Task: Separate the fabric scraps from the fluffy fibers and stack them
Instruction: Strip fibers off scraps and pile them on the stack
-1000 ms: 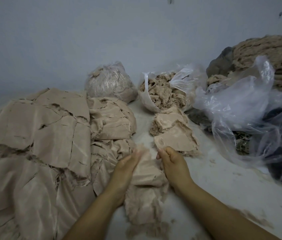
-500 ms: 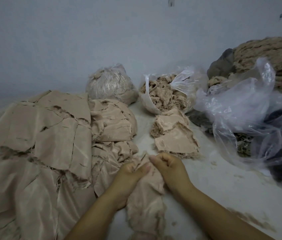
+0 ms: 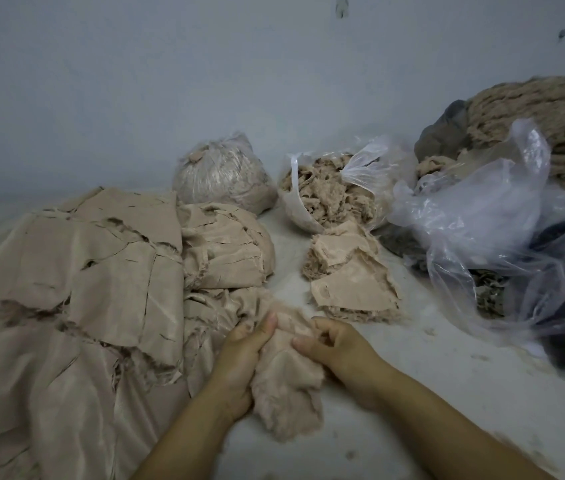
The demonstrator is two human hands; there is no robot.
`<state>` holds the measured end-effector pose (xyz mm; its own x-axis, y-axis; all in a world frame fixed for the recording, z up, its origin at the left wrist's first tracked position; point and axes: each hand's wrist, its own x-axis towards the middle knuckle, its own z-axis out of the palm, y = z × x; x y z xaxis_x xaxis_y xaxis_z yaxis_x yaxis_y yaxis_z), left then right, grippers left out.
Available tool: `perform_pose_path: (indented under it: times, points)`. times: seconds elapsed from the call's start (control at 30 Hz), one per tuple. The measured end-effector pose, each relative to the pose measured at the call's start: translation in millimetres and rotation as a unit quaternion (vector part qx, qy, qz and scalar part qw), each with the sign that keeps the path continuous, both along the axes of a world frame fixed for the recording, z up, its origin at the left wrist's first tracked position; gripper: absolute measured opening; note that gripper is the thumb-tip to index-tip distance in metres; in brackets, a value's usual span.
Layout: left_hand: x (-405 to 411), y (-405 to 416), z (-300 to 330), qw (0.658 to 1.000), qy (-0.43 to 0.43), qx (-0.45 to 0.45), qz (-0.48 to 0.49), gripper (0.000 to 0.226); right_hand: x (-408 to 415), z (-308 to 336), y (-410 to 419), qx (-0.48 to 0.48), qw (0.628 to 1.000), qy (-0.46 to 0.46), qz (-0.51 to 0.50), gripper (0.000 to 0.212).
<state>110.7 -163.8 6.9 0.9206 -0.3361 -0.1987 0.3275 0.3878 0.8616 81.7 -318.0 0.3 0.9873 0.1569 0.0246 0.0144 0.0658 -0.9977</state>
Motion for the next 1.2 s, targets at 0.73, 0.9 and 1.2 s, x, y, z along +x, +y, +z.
perform_pose_path:
  times: [0.73, 0.9, 1.2]
  points:
    - [10.7, -0.7, -7.7, 0.974, -0.095, 0.120, 0.165, 0.024, 3.2, 4.5, -17.8, -0.114, 0.992, -0.054, -0.023, 0.043]
    - [14.8, 1.4, -2.7, 0.967, -0.053, 0.029, 0.247, 0.022, -1.4, 7.1, -23.4, -0.262, 0.940, -0.040, 0.215, 0.038]
    - [6.9, -5.2, 1.5, 0.979, -0.070, -0.074, 0.179, 0.021, -5.1, 9.7, -7.4, -0.156, 0.985, -0.044, 0.063, 0.072]
